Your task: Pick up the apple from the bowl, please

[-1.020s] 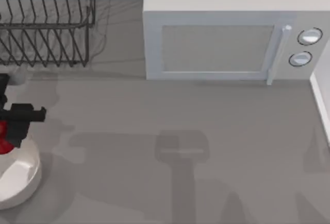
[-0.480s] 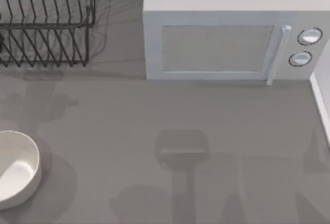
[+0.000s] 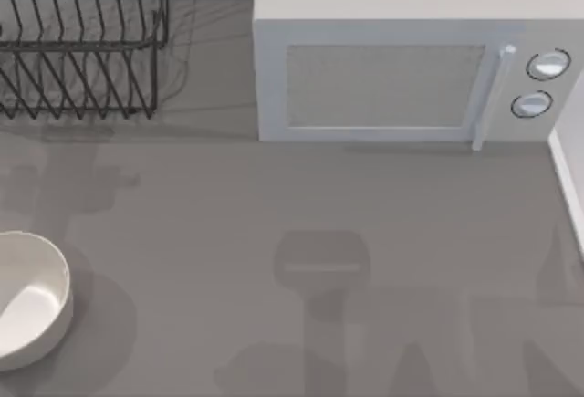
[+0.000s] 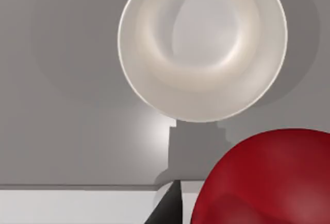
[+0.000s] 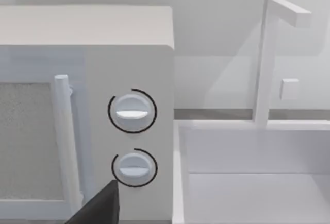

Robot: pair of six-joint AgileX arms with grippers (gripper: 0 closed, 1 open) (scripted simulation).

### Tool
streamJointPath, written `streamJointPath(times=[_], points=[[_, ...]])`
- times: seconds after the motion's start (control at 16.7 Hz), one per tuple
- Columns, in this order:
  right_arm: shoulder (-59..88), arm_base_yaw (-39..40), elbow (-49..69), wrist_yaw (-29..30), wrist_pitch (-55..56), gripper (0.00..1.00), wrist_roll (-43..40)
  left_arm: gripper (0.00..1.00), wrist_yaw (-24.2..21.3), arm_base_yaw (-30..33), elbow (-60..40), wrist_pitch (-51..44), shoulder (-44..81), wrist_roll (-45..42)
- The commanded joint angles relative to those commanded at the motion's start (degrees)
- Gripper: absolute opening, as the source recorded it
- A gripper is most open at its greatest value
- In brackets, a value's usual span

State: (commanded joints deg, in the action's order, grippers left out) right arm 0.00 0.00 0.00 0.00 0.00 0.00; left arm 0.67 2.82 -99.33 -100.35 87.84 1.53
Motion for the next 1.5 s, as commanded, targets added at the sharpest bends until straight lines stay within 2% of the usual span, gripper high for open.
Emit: streamJointPath(times=[0.24, 0.6, 0.78, 0.9, 1.26, 1.5], points=[[0.0, 0.0, 0.0, 0.0, 0.0, 1.00, 0.0, 0.00, -0.1, 6.3, -0.4, 3.0, 4.4, 6.3], [0.0, 0.0, 0.0, 0.0, 0.0, 1.00, 0.0, 0.00, -0.5, 28.9, 0.5, 13.6, 14.7, 28.8], [0.0, 0.0, 0.0, 0.0, 0.0, 1.00, 0.0, 0.00, -0.7, 36.5, 1.6, 18.6, 18.4, 36.4], [0.0, 0.0, 0.0, 0.0, 0.0, 1.00, 0.0, 0.00, -0.7, 38.5, 2.1, 20.4, 19.4, 38.4], [0.0, 0.0, 0.0, 0.0, 0.0, 1.00, 0.0, 0.00, -0.7, 38.4, 2.9, 21.3, 19.5, 38.4], [0.0, 0.0, 0.0, 0.0, 0.0, 1.00, 0.0, 0.00, -0.7, 38.4, 10.1, 29.8, 20.7, 38.3]])
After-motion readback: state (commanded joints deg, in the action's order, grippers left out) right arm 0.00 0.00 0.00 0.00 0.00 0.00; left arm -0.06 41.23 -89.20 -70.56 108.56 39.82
